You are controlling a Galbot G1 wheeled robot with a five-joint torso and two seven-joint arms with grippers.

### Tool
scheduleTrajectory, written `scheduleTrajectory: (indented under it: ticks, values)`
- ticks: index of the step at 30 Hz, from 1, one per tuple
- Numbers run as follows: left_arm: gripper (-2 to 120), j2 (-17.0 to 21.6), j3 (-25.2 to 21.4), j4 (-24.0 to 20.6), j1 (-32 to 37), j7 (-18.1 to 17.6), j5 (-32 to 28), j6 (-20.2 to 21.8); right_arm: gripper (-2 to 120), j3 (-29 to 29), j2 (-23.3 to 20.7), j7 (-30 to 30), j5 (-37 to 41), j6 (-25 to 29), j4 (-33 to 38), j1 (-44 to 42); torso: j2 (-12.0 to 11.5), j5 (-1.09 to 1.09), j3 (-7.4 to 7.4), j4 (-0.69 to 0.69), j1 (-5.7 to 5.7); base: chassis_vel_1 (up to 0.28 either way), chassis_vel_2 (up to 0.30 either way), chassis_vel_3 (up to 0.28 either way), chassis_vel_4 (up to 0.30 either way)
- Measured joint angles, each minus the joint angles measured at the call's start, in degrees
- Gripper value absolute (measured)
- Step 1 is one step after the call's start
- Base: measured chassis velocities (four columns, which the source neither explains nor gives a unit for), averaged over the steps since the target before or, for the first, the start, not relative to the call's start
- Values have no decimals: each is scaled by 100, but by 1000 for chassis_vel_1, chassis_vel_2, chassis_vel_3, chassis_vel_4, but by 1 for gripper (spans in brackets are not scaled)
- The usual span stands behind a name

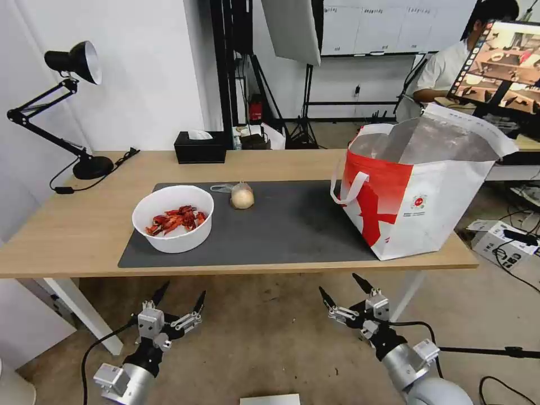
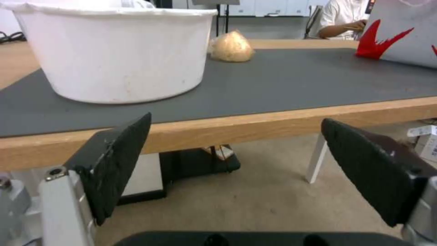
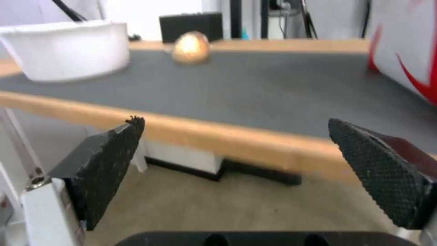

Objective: Pick up the trash from the table and place it into the takeout bag.

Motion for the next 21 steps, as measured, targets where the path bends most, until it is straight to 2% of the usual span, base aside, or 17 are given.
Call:
scheduleTrajectory:
  ticks: [3, 6, 7, 10, 11, 14, 15, 18, 19, 21]
  values:
    - [100, 4, -7, -2, -12, 0, -9, -3, 100, -250, -115, 106, 143, -170, 38, 475, 0, -1, 0, 0, 0, 0, 0, 0, 0]
    - [100, -6, -19, -19, -27, -2, -13, -6, 100, -885, -256, 307, 383, -520, -35, 1544, 0, -2, 1, 1, 1, 0, 0, 0, 0]
    - [100, -6, -19, -19, -27, -2, -13, -6, 100, -885, -256, 307, 383, -520, -35, 1544, 0, -2, 1, 1, 1, 0, 0, 0, 0]
    - [100, -20, -47, -30, -24, -2, -14, -6, 100, -1748, -229, 556, 586, -811, -291, 2812, -1, 0, 1, 3, 1, 0, 0, 0, 0]
    - [100, -20, -47, -30, -24, -2, -14, -6, 100, -1748, -229, 556, 586, -811, -291, 2812, -1, 0, 1, 3, 1, 0, 0, 0, 0]
    - [100, -22, -122, -30, -4, -4, -63, -7, 100, -2615, 64, 846, 812, -993, -779, 4049, 0, -2, 2, 1, 1, 0, 0, 0, 0]
    - [100, -22, -122, -30, -4, -4, -63, -7, 100, -2615, 64, 846, 812, -993, -779, 4049, 0, -2, 2, 1, 1, 0, 0, 0, 0]
    - [100, -17, -210, -6, 9, -4, -133, -9, 100, -3313, 593, 1122, 1060, -1086, -1533, 5199, 0, -2, 1, 2, 1, 0, 0, 0, 0]
    - [100, -17, -210, -6, 9, -4, -133, -9, 100, -3313, 593, 1122, 1060, -1086, -1533, 5199, 0, -2, 1, 2, 1, 0, 0, 0, 0]
    - [100, -14, -236, 37, 7, -5, -154, -19, 100, -3722, 1060, 1297, 1341, -1241, -2194, 5916, -1, -1, 1, 3, 2, 0, 0, 0, 0]
